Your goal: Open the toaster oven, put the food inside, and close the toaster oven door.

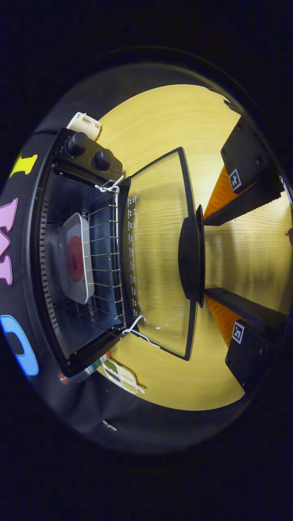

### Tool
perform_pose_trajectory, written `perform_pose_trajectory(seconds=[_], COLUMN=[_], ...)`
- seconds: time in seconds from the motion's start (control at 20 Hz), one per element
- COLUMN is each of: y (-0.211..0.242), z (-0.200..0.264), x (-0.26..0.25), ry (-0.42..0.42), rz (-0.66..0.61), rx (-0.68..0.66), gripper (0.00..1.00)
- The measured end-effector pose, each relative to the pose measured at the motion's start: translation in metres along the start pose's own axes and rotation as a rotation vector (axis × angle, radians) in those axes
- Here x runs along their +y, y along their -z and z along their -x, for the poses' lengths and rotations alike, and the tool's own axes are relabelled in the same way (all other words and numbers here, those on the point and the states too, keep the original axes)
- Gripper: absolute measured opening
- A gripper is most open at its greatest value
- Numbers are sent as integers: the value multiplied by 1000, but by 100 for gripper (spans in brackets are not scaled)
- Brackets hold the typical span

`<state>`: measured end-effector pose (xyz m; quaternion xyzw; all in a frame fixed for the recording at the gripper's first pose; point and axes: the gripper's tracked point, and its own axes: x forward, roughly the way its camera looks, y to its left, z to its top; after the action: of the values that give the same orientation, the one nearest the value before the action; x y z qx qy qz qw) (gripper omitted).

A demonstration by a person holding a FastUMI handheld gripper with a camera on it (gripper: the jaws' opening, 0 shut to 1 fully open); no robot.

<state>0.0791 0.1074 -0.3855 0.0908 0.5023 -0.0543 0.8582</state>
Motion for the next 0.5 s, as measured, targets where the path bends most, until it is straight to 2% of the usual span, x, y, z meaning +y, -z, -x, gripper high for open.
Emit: perform_pose_trajectory(seconds=[0.35, 0.5], y=[-43, -77], z=[26, 32], x=[11, 9], ry=[-46, -53], rz=[-18, -38], rx=[-85, -144], gripper=[99, 99])
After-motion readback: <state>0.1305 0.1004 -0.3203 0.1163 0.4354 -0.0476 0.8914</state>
